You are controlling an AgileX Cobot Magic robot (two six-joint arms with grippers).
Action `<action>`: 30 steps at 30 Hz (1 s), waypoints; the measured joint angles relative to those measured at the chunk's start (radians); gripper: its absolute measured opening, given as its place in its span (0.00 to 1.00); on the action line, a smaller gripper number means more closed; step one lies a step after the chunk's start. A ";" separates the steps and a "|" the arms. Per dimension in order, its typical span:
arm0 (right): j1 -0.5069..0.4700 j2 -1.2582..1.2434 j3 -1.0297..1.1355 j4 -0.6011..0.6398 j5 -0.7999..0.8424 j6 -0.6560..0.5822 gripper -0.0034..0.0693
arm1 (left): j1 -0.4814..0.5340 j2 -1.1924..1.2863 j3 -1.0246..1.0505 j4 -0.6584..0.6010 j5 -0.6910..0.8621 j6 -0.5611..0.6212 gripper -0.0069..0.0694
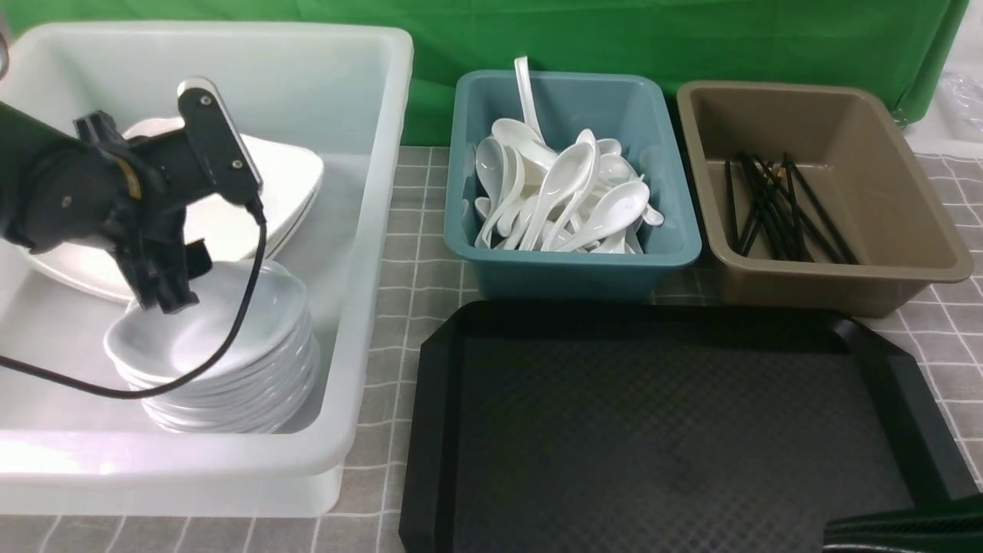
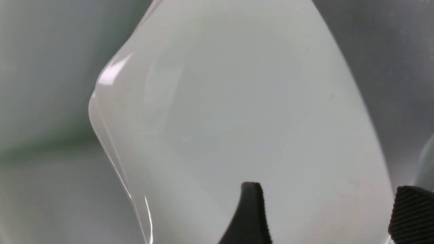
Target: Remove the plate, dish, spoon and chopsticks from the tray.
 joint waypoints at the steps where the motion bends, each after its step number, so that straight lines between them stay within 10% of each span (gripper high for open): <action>1: 0.000 0.000 0.000 0.002 0.001 0.000 0.10 | 0.000 -0.001 0.000 -0.004 0.000 0.000 0.76; 10: 0.000 0.000 0.001 0.014 0.005 0.000 0.10 | 0.000 -0.091 0.000 -0.076 0.012 0.002 0.77; 15: 0.000 0.000 0.001 -0.006 0.006 0.000 0.10 | 0.000 -0.275 0.000 -0.390 0.032 -0.006 0.71; 22: 0.000 0.000 0.001 -0.164 0.007 0.000 0.11 | 0.000 -0.622 0.022 -0.851 0.172 -0.004 0.20; 30: 0.000 0.000 0.001 -0.208 -0.054 0.000 0.13 | 0.000 -1.032 0.247 -0.971 0.193 0.025 0.10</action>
